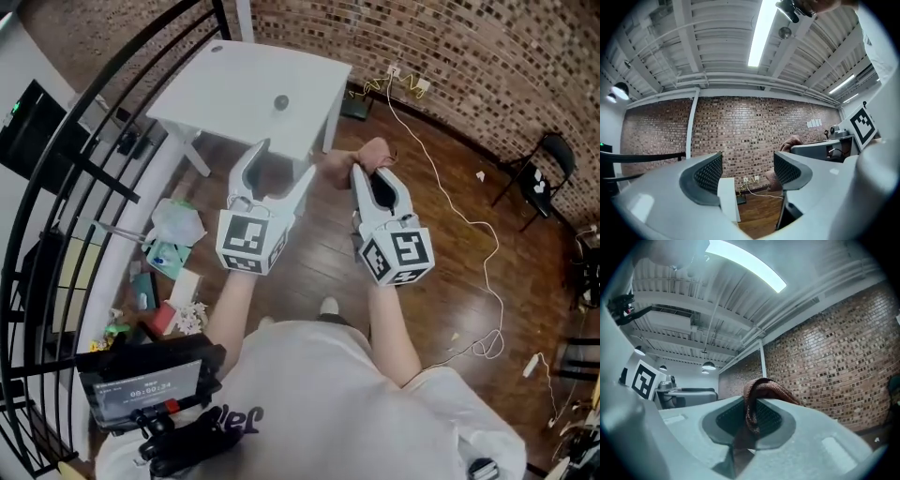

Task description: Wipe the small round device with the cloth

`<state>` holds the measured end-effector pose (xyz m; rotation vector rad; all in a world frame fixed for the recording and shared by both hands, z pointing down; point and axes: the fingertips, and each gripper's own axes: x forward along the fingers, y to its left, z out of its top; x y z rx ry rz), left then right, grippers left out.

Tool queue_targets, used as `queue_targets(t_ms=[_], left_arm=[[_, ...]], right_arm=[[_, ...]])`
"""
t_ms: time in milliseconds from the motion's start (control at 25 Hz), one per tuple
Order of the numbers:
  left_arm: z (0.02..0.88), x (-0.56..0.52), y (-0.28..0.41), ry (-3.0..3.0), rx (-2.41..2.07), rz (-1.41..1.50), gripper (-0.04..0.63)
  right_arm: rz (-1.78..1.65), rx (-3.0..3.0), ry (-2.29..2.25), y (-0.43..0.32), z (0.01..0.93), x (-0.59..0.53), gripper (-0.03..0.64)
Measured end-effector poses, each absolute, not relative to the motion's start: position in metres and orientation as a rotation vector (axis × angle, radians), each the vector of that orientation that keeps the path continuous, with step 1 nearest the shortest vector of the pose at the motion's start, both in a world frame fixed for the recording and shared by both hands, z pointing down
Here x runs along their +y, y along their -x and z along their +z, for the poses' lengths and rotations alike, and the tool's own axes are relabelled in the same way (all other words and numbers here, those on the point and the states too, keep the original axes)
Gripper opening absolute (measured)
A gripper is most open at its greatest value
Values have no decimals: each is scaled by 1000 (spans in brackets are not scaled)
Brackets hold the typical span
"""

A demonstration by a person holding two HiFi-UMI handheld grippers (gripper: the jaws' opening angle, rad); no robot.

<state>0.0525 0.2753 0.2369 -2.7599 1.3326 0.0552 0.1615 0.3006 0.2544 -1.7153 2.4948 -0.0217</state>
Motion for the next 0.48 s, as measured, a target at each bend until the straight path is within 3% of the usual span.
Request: queue_targets(t_ms=[480], left_arm=[[257, 300, 85, 2773, 1406, 49, 354]], right_arm=[[-66, 2556, 1745, -39, 270, 333, 46]])
